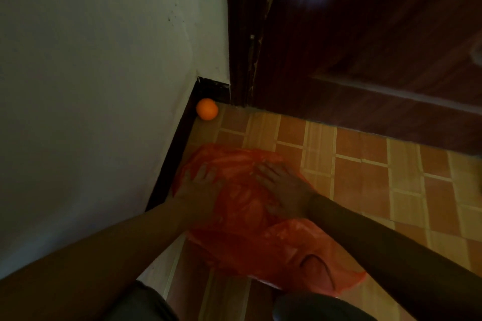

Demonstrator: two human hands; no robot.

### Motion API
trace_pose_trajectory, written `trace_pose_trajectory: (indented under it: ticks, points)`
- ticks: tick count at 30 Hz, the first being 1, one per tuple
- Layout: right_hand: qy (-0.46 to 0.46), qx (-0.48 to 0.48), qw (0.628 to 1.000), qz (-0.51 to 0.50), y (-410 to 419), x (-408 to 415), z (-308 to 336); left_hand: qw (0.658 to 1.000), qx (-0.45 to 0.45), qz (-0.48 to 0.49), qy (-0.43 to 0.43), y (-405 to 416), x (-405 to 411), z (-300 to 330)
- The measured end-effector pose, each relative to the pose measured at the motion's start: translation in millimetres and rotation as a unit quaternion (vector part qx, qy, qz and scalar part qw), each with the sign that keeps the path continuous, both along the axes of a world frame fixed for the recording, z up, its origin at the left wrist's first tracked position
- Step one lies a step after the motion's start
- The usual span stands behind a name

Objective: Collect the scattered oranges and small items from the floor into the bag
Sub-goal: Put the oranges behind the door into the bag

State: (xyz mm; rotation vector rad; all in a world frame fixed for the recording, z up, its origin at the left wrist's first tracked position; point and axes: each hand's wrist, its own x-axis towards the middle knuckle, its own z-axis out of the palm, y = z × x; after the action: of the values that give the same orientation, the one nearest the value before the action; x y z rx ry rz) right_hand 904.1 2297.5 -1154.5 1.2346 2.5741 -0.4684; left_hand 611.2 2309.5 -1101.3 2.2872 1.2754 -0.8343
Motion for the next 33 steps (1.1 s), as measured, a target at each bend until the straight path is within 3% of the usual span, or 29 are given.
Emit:
trace_pose_trajectory:
  ticks: [4, 9, 20, 28, 33]
  points:
    - [0.103, 0.08, 0.991, -0.03, 27, -19, 22, 1.0, 0.004, 0.022, -0.017, 1, 0, 4]
    - [0.164, 0.06, 0.981, -0.082, 85, -51, 40, 0.999, 0.01, 0.041, -0.023, -1, 5, 15]
    - [0.039, 0.028, 0.998, -0.042, 188, -123, 16, 0.992, -0.001, 0.111, -0.062, 4, -2, 31]
    - [0.018, -0.004, 0.998, -0.055, 232, -158, -6, 0.988, 0.006, 0.137, -0.072, 0, -17, 38]
    - [0.011, 0.089, 0.995, -0.044, 223, -160, -5, 0.989, 0.009, 0.129, -0.078, 1, -19, 37]
